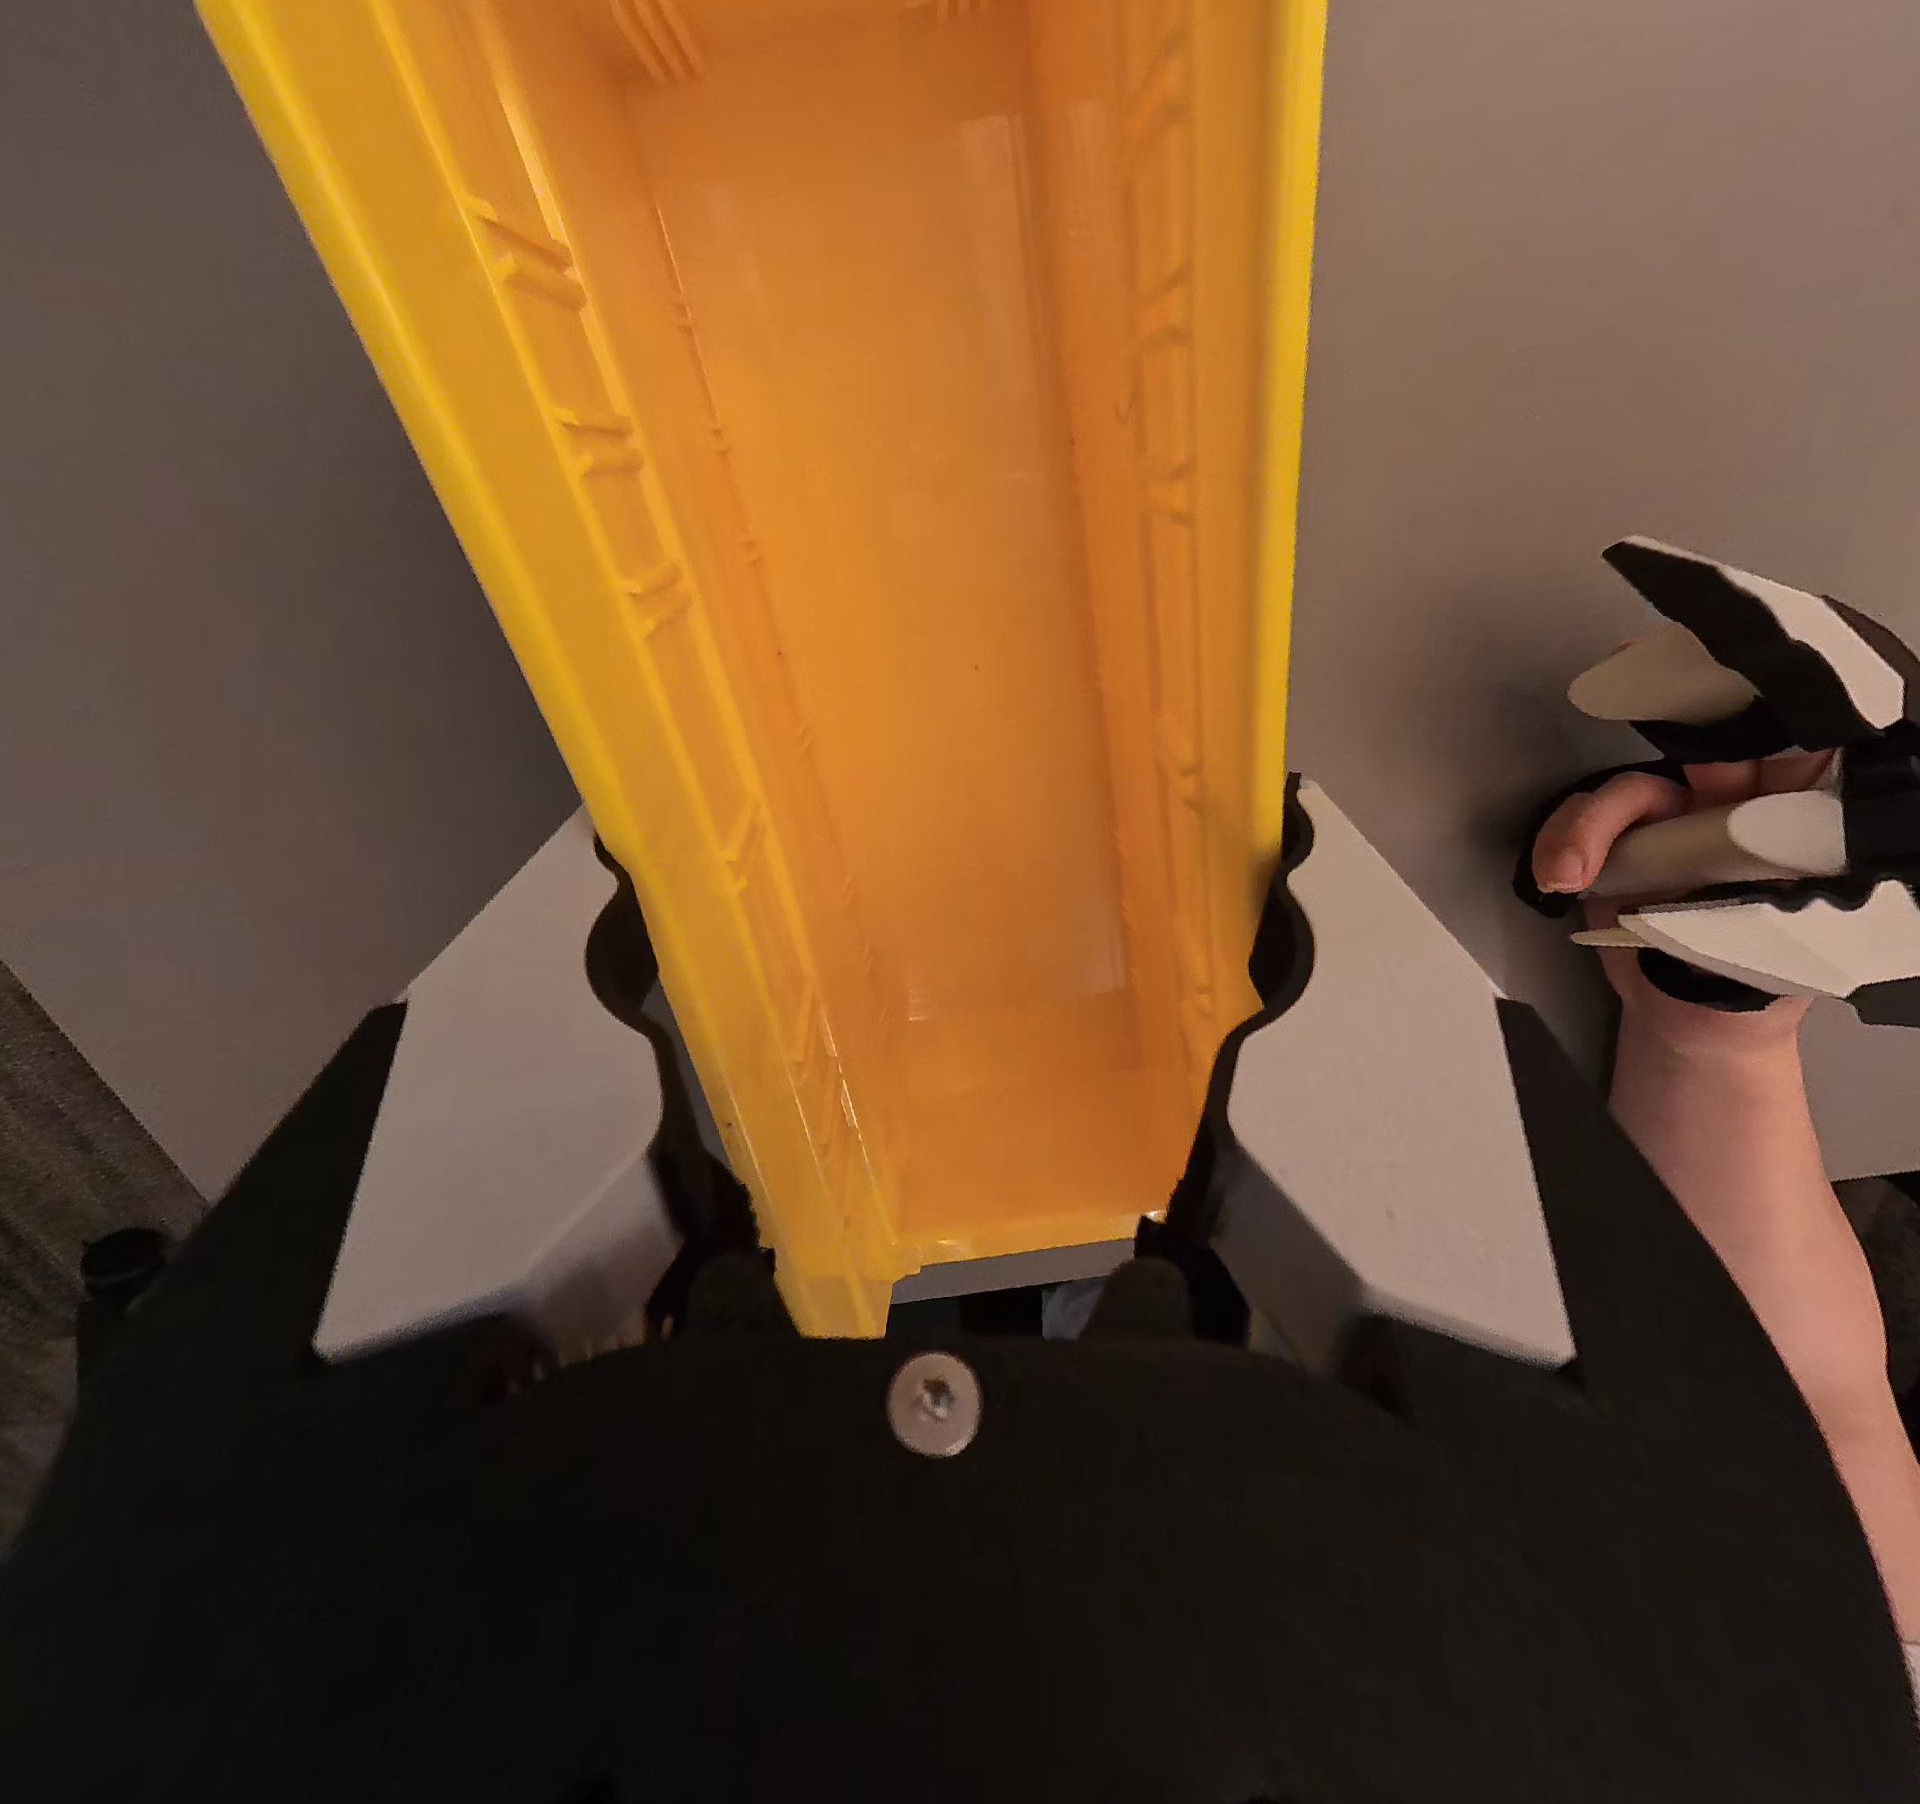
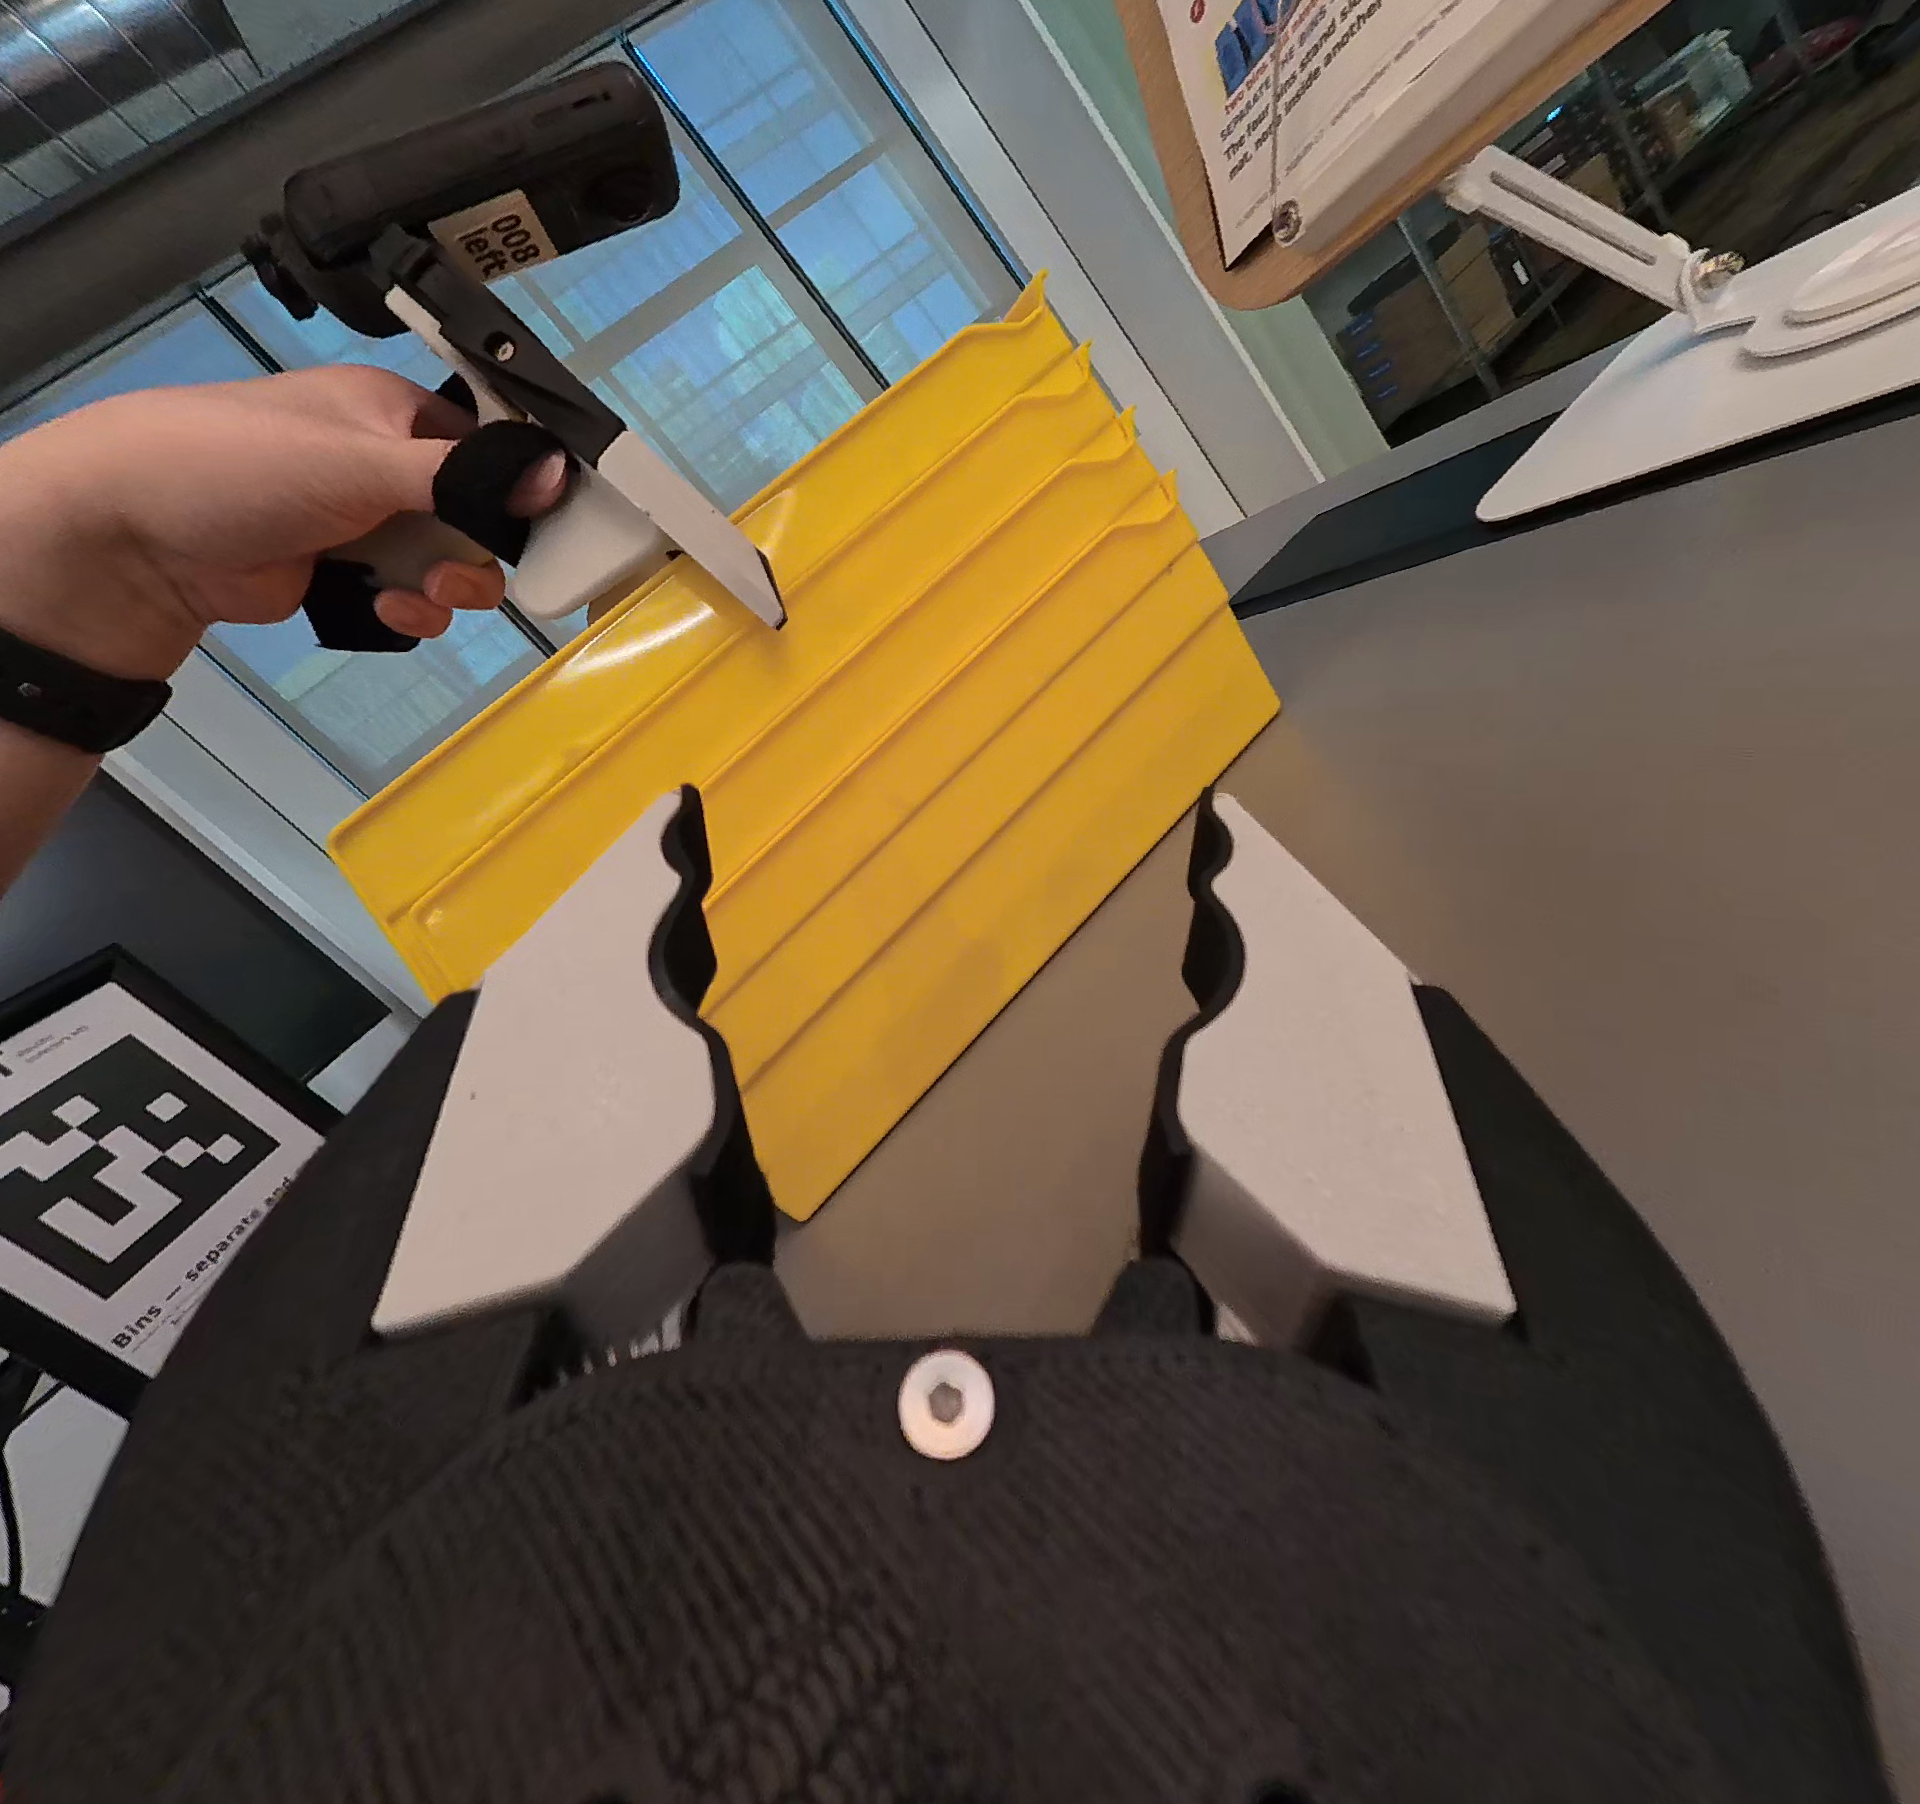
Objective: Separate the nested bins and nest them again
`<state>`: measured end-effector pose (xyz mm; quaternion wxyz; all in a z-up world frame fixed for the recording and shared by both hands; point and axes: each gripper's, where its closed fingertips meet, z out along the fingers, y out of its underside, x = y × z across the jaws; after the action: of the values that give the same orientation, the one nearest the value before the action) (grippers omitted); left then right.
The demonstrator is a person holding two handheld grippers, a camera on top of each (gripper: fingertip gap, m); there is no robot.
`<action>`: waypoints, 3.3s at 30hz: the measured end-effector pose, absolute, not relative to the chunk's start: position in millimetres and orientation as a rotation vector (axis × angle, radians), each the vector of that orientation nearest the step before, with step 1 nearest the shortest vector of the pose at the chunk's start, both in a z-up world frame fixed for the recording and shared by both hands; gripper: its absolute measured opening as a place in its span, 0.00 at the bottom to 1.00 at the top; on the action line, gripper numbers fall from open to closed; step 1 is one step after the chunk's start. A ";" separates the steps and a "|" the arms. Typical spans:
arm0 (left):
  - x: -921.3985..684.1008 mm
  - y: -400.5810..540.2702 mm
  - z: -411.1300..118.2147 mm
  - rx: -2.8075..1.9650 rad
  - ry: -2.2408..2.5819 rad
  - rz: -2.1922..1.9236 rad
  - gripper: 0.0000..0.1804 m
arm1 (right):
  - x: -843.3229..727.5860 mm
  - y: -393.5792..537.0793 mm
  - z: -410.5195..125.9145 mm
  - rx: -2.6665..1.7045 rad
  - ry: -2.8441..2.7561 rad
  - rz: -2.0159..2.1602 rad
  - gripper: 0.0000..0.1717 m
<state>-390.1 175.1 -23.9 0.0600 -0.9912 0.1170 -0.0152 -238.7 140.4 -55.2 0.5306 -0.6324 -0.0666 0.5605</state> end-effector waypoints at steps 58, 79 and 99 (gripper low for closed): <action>-275.8 144.5 115.3 -2.878 0.488 -0.039 0.66 | -95.3 169.8 -51.2 -1.399 0.182 1.040 0.52; -241.8 155.6 -71.5 -3.017 0.309 -0.140 0.66 | -26.9 169.2 -45.5 -1.252 0.373 0.952 0.51; -229.8 169.7 -13.8 -2.835 0.442 -0.360 0.71 | -151.4 99.4 -12.5 -1.692 -0.081 0.827 0.41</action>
<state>-229.8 169.7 -13.8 0.1247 -0.9727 0.1517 -0.1237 -151.4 99.4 -12.5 0.5878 -0.7262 -0.0350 0.3548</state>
